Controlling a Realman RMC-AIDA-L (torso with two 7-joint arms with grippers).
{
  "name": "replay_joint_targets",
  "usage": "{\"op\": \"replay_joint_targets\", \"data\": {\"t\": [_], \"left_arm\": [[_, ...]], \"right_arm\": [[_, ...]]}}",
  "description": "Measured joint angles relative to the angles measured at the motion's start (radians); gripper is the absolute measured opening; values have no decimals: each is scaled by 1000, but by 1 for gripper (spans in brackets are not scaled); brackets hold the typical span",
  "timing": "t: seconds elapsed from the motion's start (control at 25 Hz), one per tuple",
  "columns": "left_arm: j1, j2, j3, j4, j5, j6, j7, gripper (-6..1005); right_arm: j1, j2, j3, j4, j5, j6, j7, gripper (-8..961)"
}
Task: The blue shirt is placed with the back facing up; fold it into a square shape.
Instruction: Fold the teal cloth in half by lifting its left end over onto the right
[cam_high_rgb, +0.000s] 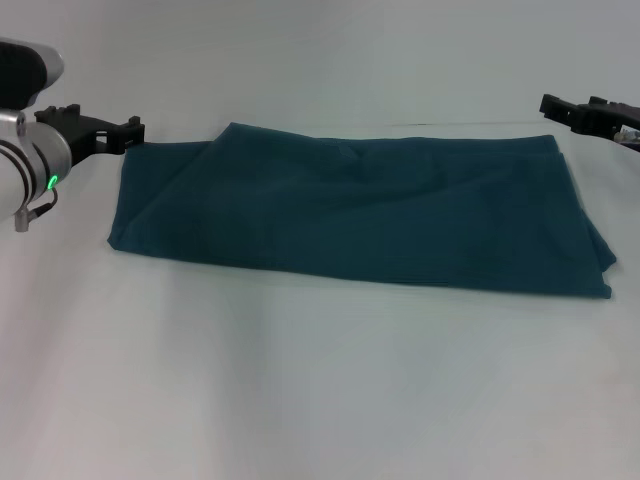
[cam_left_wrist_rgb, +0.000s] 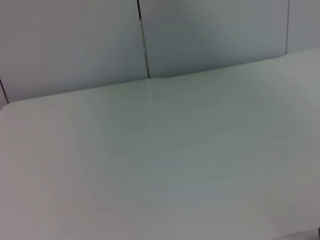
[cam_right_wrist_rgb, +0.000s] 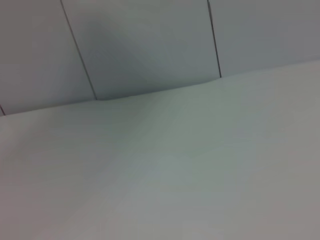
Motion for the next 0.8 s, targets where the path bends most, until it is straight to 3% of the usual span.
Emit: {"op": "replay_joint_targets", "data": {"t": [0.24,0.52,0.8], "left_arm": [[1,0,-2,1,0,8,-2,880],[22,-2,4,6,0,41,-24,934],[78,-5,5,63,0,156,-75,934]], "right_arm": [[-7,-4,-13,-2,-2,-33,26,782],[-52,-18,-96,-58,-9,-177,186,786],[-122,-26,-148,-153,-8,-350,348,786]]}}
